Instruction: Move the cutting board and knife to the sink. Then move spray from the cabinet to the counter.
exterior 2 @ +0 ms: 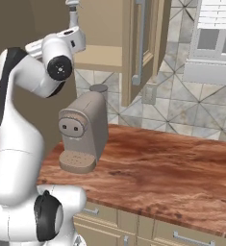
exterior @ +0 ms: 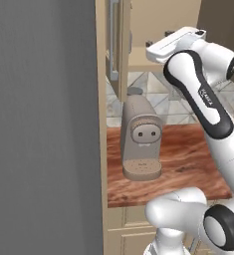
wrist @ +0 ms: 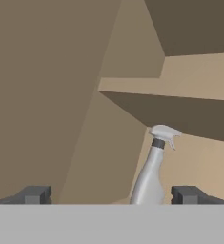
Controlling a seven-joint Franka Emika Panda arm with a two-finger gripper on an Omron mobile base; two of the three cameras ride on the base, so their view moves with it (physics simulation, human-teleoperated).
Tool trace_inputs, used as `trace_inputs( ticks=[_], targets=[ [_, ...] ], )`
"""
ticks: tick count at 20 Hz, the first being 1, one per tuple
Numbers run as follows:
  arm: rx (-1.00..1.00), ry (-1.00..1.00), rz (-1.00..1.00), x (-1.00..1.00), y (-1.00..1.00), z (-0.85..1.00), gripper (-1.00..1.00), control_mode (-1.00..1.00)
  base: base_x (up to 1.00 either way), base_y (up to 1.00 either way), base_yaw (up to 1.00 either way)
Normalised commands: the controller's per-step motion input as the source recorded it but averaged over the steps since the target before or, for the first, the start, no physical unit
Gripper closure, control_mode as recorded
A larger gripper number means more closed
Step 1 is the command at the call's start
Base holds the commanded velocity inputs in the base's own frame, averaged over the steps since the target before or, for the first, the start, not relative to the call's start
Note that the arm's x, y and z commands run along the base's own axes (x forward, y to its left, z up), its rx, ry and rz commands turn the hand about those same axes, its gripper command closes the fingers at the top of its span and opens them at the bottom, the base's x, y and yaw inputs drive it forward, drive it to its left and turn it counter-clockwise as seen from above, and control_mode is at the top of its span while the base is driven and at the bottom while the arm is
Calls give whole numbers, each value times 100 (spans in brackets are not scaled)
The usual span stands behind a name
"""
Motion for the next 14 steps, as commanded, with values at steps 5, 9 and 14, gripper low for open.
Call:
trace_inputs(
  ticks=[5, 9, 14],
  targets=[
    [0, 0, 5, 31, 1, 9, -100, -100, 0, 0, 0],
    [0, 0, 2, 33, 1, 6, -100, -100, 0, 0, 0],
    [0, 0, 1, 31, 0, 3, -100, -100, 0, 0, 0]
  ],
)
